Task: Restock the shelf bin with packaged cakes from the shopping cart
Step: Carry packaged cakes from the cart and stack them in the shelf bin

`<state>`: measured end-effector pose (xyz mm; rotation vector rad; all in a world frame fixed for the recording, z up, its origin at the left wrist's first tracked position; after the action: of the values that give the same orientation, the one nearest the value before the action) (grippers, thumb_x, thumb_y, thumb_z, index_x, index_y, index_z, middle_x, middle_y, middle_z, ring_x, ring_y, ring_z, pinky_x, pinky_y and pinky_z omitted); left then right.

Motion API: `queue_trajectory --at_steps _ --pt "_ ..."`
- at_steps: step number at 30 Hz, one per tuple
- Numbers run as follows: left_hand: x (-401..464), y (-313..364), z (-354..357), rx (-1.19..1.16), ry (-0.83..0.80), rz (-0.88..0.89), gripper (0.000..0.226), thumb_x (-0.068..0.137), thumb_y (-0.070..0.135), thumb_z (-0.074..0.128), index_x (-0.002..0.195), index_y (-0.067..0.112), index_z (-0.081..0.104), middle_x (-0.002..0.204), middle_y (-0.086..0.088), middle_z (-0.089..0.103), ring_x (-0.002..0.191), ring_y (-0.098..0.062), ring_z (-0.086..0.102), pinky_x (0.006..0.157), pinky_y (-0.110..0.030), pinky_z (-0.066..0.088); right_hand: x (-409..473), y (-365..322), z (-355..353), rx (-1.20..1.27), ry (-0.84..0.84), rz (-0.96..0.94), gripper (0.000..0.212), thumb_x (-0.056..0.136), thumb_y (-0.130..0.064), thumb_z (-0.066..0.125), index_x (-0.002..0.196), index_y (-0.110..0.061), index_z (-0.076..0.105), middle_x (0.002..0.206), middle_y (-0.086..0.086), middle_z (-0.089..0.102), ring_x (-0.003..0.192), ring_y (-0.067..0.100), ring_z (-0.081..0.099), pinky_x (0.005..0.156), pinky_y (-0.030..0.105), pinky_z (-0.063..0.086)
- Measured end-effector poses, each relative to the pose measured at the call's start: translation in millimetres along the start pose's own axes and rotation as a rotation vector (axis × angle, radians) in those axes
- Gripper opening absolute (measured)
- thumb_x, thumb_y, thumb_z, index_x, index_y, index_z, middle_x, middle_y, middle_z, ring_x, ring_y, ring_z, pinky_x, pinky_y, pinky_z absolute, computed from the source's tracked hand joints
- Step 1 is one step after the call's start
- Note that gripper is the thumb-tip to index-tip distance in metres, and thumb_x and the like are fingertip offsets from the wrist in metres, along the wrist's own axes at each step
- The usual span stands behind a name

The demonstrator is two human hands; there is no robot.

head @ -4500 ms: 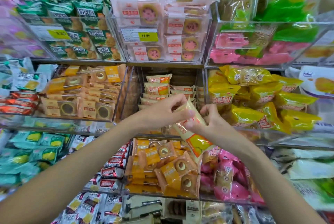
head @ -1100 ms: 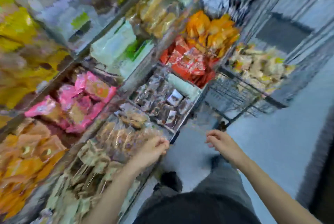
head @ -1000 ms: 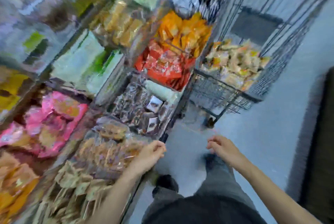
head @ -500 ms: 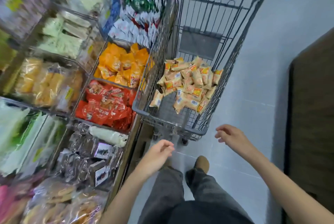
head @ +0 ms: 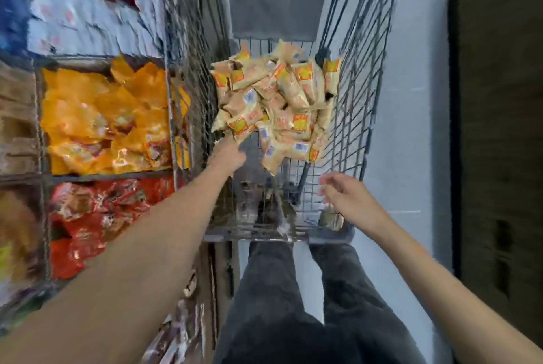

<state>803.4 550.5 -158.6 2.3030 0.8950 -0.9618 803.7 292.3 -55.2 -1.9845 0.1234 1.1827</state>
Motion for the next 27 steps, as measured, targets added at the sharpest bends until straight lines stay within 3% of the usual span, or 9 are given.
queue_trajectory --at_steps 4,9,12,15,17,20,23,25,27 --pt "60 8 12 0.050 0.157 0.001 0.056 0.091 0.013 0.051 0.141 0.002 0.028 0.147 -0.017 0.030 0.137 -0.033 0.025 0.105 -0.043 0.035 33 4 19 0.063 0.010 0.064 0.016 0.094 -0.024 0.046 0.087 -0.035 0.056 0.090 -0.004 0.066 0.085 0.023 0.065 0.071 0.031 0.050" --pt "100 12 28 0.324 0.351 0.092 0.046 0.091 0.016 0.053 0.131 0.000 0.035 0.133 -0.018 0.042 0.125 -0.033 0.035 0.100 -0.040 0.032 54 8 29 0.110 0.061 0.101 0.016 0.092 -0.031 0.045 0.092 -0.042 0.057 0.093 -0.013 0.066 0.082 0.012 0.066 0.076 0.032 0.053" --pt "114 9 32 0.411 0.352 0.106 0.047 0.092 0.023 0.054 0.130 0.001 0.038 0.131 -0.017 0.047 0.122 -0.032 0.039 0.098 -0.042 0.031 56 7 34 0.154 0.065 0.122 0.015 0.093 -0.032 0.045 0.096 -0.042 0.056 0.093 -0.011 0.068 0.086 0.025 0.066 0.068 0.029 0.050" --pt "110 10 27 0.405 0.310 0.158 0.050 0.092 0.033 0.055 0.129 0.002 0.043 0.130 -0.015 0.051 0.123 -0.032 0.041 0.096 -0.043 0.034 57 6 37 0.162 0.066 0.133 0.013 0.094 -0.032 0.047 0.098 -0.038 0.057 0.094 -0.012 0.066 0.086 0.024 0.066 0.066 0.027 0.046" --pt "90 15 22 0.273 0.297 0.211 0.047 0.090 0.035 0.055 0.127 0.005 0.047 0.121 -0.011 0.057 0.116 -0.029 0.045 0.089 -0.042 0.038 58 4 38 0.162 0.073 0.132 0.012 0.093 -0.032 0.047 0.098 -0.038 0.057 0.092 -0.013 0.065 0.081 0.017 0.064 0.067 0.024 0.046" --pt "35 32 17 -0.195 0.066 0.316 0.023 0.089 0.033 0.059 0.108 0.020 0.055 0.094 0.008 0.057 0.088 -0.012 0.053 0.067 -0.026 0.043 58 2 38 0.206 0.135 0.153 0.017 0.093 -0.037 0.046 0.109 -0.037 0.054 0.102 -0.012 0.063 0.087 0.005 0.059 0.071 0.025 0.043" --pt "-34 53 16 -0.447 -0.231 0.437 0.018 0.088 0.034 0.061 0.104 0.034 0.053 0.095 0.017 0.061 0.082 0.007 0.058 0.063 -0.010 0.045 55 -4 36 0.460 0.183 0.194 0.045 0.092 -0.046 0.049 0.131 -0.026 0.045 0.115 -0.011 0.060 0.101 0.004 0.060 0.085 0.032 0.049" --pt "-71 62 19 -0.508 -0.345 0.492 0.017 0.087 0.034 0.061 0.100 0.039 0.052 0.091 0.019 0.061 0.076 0.013 0.056 0.061 -0.003 0.041 52 -6 34 0.595 0.166 0.192 0.044 0.090 -0.051 0.051 0.126 -0.026 0.052 0.112 -0.006 0.067 0.101 0.011 0.065 0.090 0.040 0.051" --pt "-91 68 24 -0.497 -0.442 0.533 0.018 0.086 0.033 0.062 0.099 0.036 0.051 0.086 0.018 0.058 0.072 0.010 0.054 0.061 -0.005 0.040 47 -9 28 0.585 0.201 0.148 0.026 0.090 -0.049 0.052 0.110 -0.035 0.061 0.099 -0.007 0.073 0.093 0.013 0.069 0.083 0.038 0.054"
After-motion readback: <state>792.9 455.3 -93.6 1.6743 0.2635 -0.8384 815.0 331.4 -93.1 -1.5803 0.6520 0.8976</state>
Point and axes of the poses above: each hand's wrist, its own x-axis towards the middle knuckle, its own z-axis out of the palm, y = z × x, the point moved 3 cm from there along x, towards the middle knuckle
